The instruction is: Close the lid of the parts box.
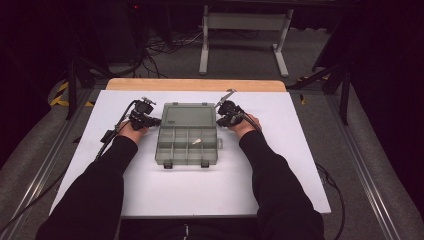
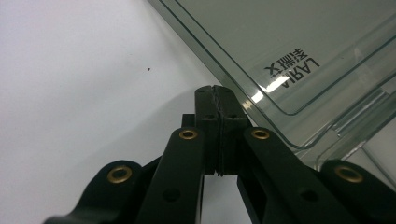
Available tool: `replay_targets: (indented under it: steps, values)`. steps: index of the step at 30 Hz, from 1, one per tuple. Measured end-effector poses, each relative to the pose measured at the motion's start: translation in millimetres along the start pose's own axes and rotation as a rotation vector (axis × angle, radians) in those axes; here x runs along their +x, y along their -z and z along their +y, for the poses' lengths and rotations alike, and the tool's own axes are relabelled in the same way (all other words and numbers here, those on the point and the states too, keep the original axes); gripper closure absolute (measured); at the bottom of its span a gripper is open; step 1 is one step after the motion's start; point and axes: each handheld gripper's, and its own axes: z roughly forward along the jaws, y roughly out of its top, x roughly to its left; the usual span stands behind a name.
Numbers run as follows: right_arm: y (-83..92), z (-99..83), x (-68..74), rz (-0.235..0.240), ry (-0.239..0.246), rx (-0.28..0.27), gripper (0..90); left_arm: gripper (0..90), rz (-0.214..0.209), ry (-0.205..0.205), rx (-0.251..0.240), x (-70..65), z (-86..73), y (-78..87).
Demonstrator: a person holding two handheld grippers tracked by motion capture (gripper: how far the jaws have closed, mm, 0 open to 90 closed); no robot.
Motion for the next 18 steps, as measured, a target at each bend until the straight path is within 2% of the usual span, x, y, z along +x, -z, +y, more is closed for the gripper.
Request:
replay_targets:
  steps: [18]
  values:
    - [-1.4, 2.6, 0.9, -0.009, 0.016, 0.012, 90.0, 90.0, 0.006, -0.018, 0.001, -0.7, 0.9, -0.9]
